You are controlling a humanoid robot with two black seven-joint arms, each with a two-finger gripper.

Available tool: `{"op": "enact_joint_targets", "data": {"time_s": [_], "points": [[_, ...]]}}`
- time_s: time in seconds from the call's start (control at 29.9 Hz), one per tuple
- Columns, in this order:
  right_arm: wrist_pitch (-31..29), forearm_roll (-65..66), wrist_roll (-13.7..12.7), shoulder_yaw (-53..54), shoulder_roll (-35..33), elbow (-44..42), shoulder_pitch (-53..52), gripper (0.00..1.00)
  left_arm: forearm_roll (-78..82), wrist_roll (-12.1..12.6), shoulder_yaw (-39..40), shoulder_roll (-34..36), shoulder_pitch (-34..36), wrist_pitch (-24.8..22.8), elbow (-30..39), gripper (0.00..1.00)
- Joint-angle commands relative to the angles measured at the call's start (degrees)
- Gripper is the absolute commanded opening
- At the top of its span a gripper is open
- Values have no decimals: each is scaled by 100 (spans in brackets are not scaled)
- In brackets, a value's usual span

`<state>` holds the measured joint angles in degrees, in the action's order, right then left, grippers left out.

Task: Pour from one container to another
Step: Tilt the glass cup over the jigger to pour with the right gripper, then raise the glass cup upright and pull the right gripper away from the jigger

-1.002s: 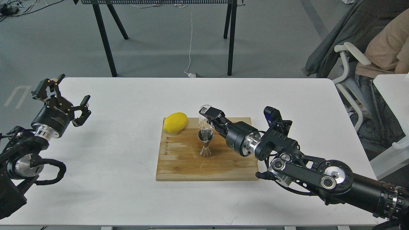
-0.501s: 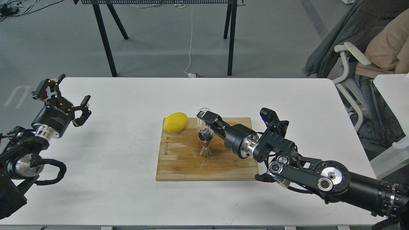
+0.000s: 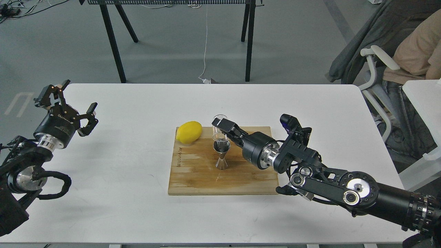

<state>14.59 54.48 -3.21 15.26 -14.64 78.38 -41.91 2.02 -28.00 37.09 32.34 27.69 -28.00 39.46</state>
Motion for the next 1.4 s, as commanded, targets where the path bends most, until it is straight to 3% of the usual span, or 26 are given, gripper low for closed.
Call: {"op": "enact_joint_targets", "data": {"time_s": [0.0, 1.37], "points": [[0, 9, 22, -67, -4, 2, -28, 40, -9, 0, 0, 0, 0, 0, 0, 99], [26, 212, 137, -489, -47, -95, -353, 40, -9, 0, 0, 0, 0, 0, 0, 99]]}}
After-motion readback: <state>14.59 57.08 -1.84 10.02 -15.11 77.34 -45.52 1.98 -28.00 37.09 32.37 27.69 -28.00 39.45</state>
